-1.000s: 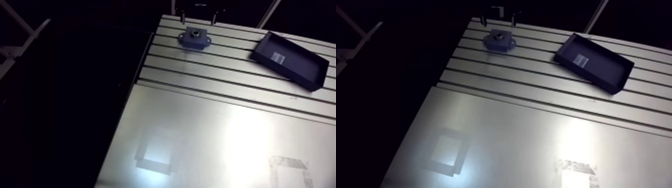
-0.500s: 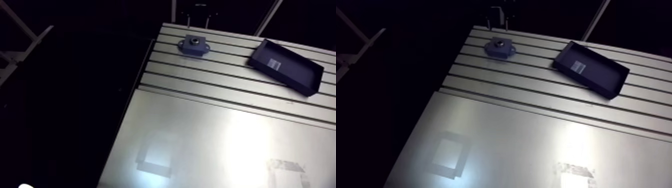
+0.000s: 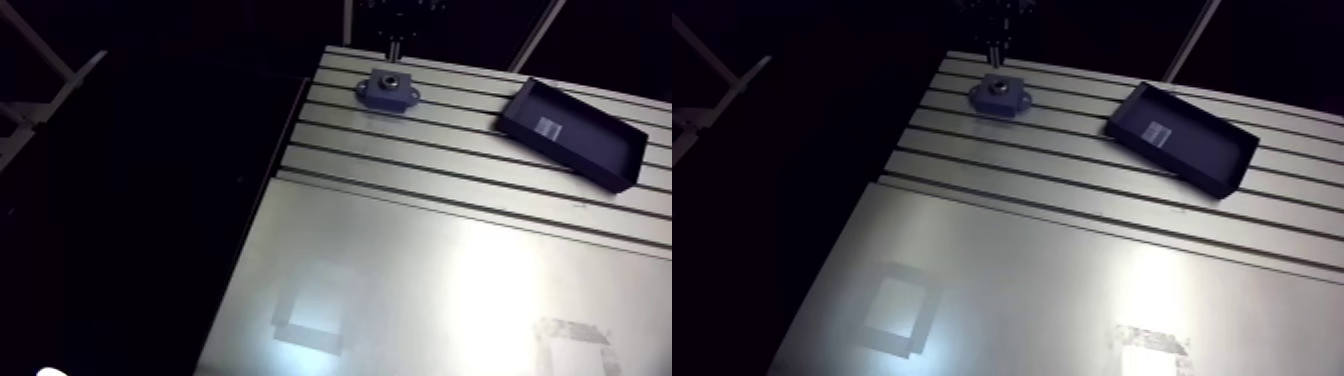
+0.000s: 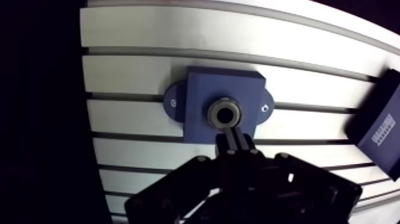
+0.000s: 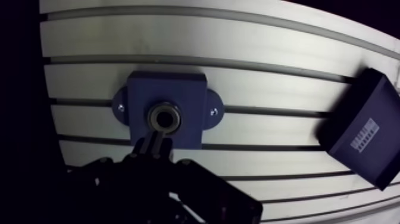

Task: Pick up the bearing and press it into the housing until flush.

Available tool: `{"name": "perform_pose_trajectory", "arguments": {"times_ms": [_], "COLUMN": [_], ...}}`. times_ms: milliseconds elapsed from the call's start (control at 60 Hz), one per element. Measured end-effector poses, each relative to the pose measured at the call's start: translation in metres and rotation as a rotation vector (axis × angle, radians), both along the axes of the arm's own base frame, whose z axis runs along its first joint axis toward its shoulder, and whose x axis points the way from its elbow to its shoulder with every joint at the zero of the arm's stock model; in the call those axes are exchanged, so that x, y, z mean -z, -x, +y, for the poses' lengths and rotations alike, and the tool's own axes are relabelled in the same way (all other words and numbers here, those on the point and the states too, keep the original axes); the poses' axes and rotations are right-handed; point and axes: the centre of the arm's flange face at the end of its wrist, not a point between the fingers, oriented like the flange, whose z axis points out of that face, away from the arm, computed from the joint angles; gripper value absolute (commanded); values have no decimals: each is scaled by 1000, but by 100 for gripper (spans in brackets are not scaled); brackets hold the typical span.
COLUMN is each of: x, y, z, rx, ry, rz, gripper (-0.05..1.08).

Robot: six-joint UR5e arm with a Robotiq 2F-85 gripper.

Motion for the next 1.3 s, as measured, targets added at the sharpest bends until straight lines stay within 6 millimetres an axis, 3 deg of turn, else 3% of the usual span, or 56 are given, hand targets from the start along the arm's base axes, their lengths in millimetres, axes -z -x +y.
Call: {"name": "perform_pose_trajectory", "arguments": {"times_ms": [1300], "x": [23], "y": [0], "z": [1], "rx": [3], "ry": [-3], "rz": [7], "gripper": [105]}}
